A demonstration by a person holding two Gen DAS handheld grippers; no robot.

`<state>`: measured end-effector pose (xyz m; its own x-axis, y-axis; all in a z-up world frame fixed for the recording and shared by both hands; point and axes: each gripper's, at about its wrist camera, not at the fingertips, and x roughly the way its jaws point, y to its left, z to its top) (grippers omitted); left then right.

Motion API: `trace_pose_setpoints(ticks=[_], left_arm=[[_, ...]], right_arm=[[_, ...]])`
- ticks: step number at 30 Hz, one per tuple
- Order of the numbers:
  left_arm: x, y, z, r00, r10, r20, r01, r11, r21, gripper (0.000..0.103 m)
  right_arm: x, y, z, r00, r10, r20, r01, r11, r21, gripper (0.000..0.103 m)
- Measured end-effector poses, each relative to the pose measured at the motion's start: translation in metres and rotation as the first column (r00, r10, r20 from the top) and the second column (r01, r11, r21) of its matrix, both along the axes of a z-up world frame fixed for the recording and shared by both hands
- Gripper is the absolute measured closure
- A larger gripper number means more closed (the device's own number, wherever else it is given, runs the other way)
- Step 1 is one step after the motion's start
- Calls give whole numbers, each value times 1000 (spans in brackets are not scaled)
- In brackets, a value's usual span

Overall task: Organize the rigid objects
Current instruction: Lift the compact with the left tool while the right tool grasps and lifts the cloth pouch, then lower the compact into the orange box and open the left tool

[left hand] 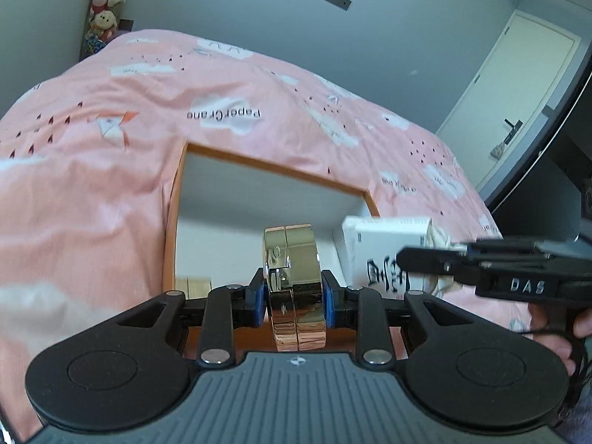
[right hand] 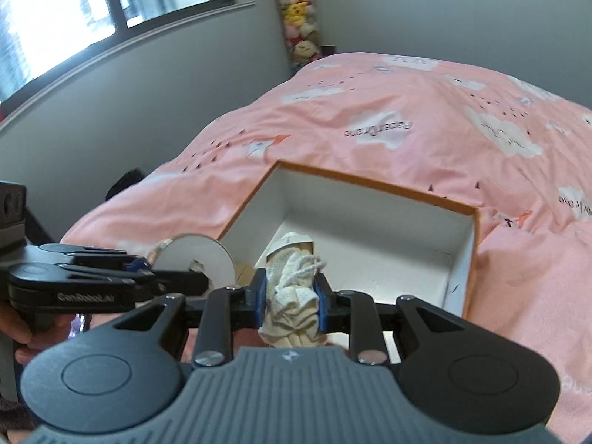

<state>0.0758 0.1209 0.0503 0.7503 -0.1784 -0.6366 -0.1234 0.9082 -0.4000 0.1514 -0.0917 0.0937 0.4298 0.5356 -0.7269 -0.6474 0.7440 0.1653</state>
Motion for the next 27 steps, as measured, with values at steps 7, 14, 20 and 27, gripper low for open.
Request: trace_pose_setpoints(ticks=[7, 14, 20, 27], left_arm=[[62, 7, -24, 994, -62, -90, 58, 997, -41, 70], [119, 16, -70, 966, -99, -237, 92, 995, -43, 70], [149, 15, -93, 936, -116, -333, 142, 988, 55, 70], [165, 1, -109, 921, -73, -383, 135, 981, 138, 70]], right_arm=[[49, -6, -32, 990, -104, -98, 105, 994, 8, 79], [85, 1, -78, 969, -152, -196, 148, 988, -38, 79], [105, 9, -102, 955, -158, -249, 152, 987, -44, 79], [120, 15, -120, 943, -157, -293, 154, 987, -34, 79]])
